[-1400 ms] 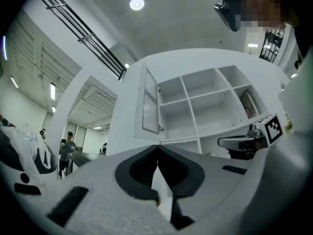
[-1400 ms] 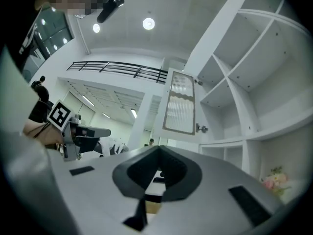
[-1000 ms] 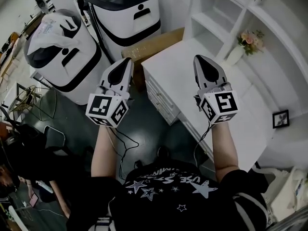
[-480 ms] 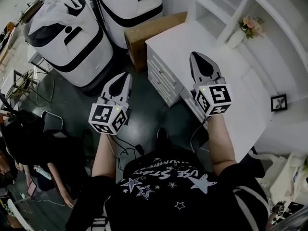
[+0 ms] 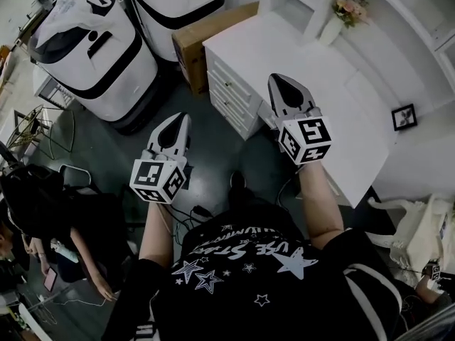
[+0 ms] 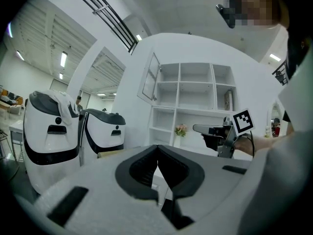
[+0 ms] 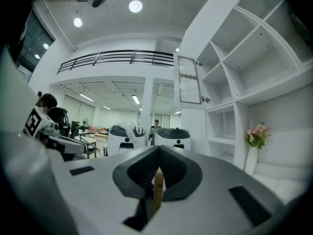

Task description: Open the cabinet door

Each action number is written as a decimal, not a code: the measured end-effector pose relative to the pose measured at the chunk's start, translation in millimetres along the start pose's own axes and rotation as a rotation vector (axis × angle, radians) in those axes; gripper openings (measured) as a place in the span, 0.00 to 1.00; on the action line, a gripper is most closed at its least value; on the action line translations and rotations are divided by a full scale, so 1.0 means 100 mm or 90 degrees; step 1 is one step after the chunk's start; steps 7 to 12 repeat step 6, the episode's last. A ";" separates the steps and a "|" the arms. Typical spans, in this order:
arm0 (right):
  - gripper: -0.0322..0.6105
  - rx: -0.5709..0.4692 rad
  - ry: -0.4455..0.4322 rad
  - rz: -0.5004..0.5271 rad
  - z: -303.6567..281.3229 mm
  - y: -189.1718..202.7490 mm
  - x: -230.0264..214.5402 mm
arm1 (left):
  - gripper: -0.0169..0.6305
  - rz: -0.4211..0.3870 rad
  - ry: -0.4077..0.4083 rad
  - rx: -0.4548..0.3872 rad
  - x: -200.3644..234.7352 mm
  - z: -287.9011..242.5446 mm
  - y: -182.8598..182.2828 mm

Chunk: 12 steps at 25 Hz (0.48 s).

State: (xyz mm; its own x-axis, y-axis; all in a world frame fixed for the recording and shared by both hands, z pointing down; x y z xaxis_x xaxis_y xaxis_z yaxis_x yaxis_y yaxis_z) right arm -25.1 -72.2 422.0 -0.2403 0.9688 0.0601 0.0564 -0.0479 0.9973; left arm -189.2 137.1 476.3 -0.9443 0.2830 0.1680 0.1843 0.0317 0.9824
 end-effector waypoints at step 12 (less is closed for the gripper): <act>0.06 0.013 -0.003 -0.005 0.40 0.03 0.21 | 0.04 -0.005 0.013 0.007 -0.28 0.37 0.08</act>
Point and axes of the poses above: the fingertips, and each gripper's own axes: z backward along the fingers, x to its left, y out of its underside, the point moved 6 cm from there along z, backward along the fingers, and after that the axes turned 8 degrees about -y, right-handed, at the moved point
